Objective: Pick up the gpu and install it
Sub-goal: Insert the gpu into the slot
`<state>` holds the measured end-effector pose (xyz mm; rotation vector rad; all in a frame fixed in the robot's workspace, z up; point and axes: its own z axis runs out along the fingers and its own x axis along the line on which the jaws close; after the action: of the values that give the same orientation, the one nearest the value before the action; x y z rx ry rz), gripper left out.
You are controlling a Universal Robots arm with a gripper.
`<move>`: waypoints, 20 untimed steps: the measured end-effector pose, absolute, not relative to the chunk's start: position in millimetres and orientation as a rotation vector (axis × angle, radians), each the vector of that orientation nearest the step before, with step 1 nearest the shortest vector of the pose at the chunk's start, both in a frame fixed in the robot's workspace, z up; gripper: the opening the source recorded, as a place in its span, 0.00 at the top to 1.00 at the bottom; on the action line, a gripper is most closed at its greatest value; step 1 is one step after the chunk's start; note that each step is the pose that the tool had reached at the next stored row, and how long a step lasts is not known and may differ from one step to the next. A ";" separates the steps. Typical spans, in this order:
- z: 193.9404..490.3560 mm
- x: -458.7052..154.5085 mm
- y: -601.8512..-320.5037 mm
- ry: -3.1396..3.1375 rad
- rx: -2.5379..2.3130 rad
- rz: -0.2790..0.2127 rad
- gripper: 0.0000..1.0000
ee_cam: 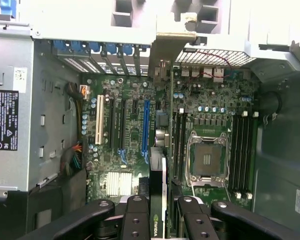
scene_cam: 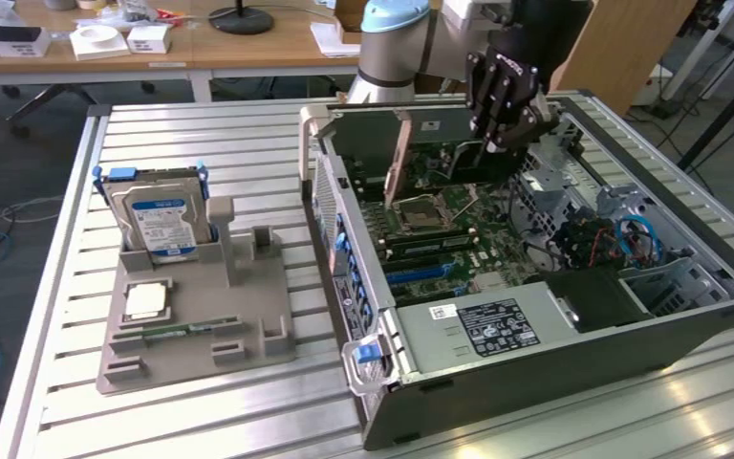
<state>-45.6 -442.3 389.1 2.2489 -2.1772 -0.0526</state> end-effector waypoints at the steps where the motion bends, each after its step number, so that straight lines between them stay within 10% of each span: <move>1: 387.3 -45.8 -442.3 -2.177 2.249 -0.053 0.73; 20: 355.1 -49.3 -458.2 -2.176 2.252 -0.050 0.73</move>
<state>-49.3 -458.2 355.1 2.2523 -2.1764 -0.0500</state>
